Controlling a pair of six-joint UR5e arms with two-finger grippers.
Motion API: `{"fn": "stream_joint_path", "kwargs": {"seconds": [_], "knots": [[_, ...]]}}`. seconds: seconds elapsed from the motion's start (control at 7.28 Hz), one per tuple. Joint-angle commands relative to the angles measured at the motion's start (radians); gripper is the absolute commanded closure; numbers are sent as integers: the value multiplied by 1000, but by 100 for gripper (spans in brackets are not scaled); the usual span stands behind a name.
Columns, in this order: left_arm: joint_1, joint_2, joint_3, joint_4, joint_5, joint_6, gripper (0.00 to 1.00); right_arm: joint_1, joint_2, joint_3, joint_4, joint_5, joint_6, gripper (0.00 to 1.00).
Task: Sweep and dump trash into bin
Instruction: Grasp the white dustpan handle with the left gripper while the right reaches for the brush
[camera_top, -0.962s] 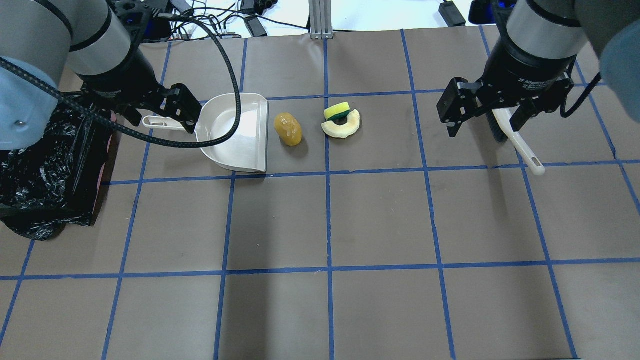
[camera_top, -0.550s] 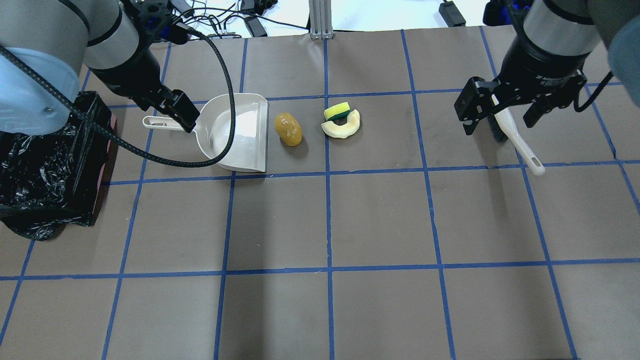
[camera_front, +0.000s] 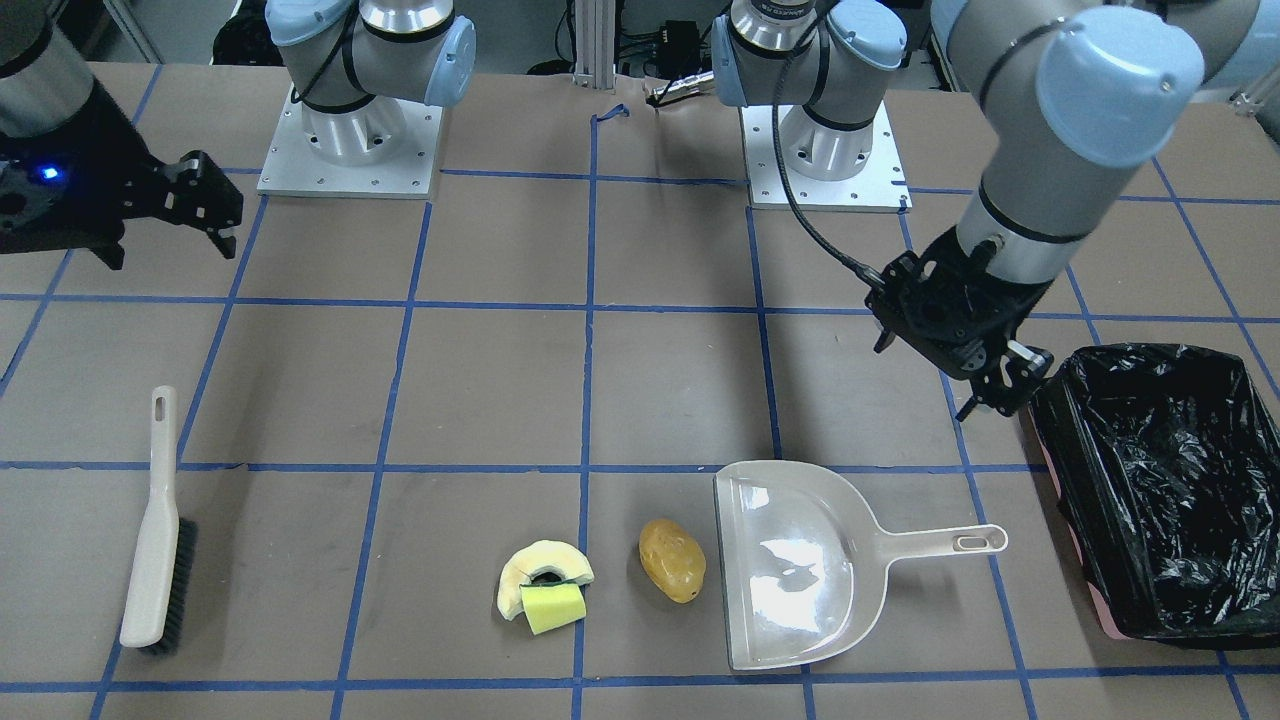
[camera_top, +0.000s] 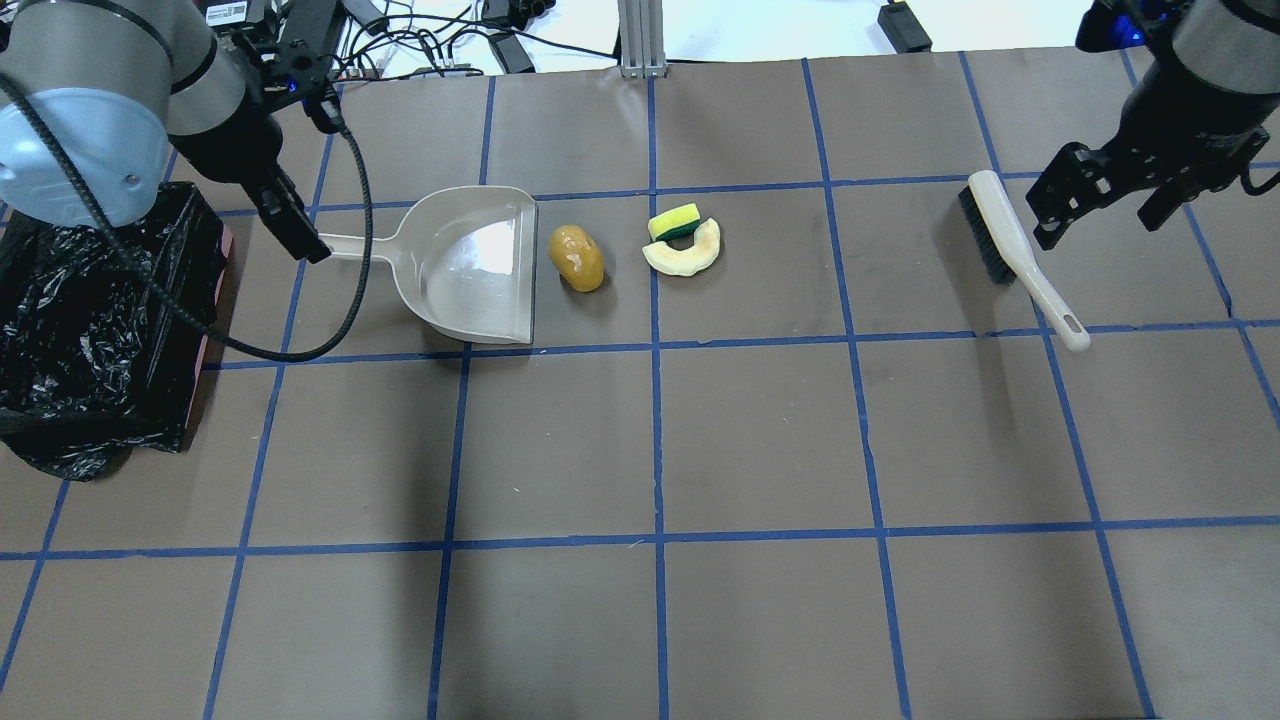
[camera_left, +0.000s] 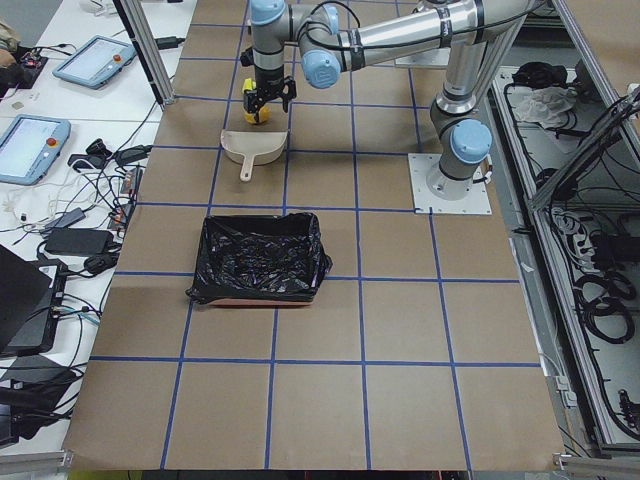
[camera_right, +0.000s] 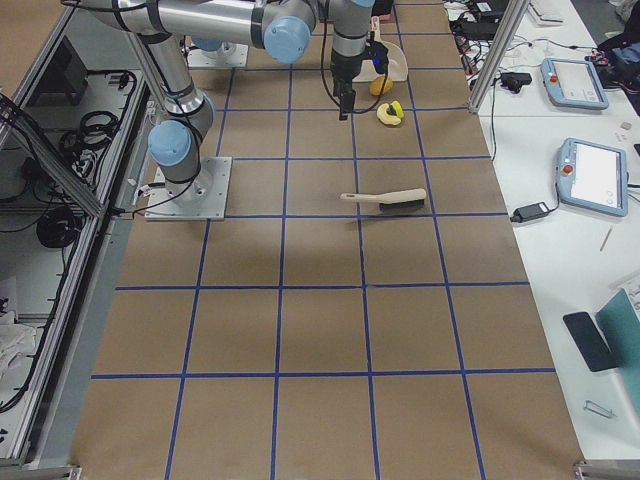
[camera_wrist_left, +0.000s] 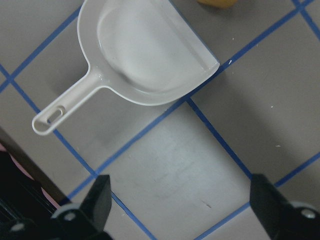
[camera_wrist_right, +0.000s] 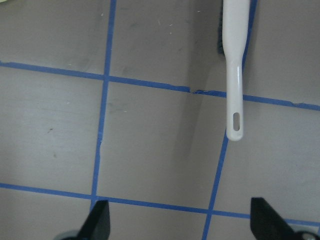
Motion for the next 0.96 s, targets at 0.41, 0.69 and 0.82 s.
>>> {"fn": "stream_joint_path", "kwargs": {"seconds": [0.41,0.69,0.82], "knots": [[30,-239,110,81,-6,377,0,-59,199,102,-291,-25,-26,0],[30,-266,127,81,-12,387,1,-60,245,110,-306,-21,-21,0],[33,-270,118,82,-36,395,0,-60,264,110,-323,-25,-27,0]]}}
